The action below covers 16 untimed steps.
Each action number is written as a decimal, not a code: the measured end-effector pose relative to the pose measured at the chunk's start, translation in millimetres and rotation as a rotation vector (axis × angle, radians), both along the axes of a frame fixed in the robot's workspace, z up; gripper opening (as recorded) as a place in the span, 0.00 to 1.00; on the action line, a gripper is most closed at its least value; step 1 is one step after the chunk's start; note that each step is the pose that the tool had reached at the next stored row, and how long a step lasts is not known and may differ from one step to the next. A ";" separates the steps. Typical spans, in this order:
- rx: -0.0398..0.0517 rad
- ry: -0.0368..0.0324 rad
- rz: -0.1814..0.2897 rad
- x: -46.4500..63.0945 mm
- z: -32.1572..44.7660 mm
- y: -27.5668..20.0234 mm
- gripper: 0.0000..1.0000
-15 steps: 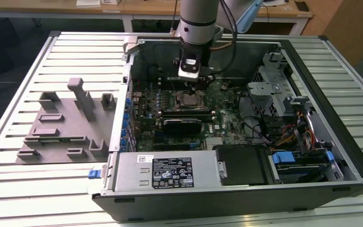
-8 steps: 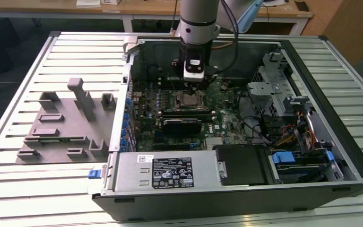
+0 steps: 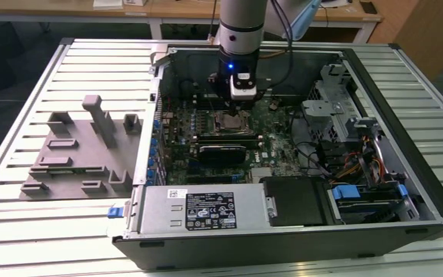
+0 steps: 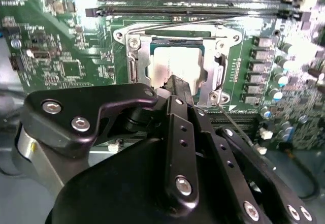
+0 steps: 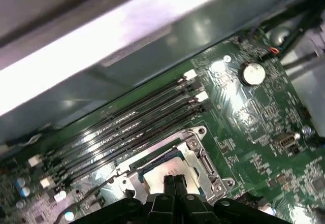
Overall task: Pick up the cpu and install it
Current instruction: 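Close the cpu cover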
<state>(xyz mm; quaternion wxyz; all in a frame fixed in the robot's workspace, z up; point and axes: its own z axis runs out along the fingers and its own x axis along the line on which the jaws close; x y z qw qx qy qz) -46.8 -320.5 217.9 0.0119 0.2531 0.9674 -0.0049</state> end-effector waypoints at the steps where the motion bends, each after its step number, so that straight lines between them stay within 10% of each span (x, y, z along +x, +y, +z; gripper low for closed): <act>1: -0.0008 0.0000 0.018 0.0 0.0 0.0 0.11; 16: -0.0120 0.0000 0.290 0.0 -0.1 0.0 0.11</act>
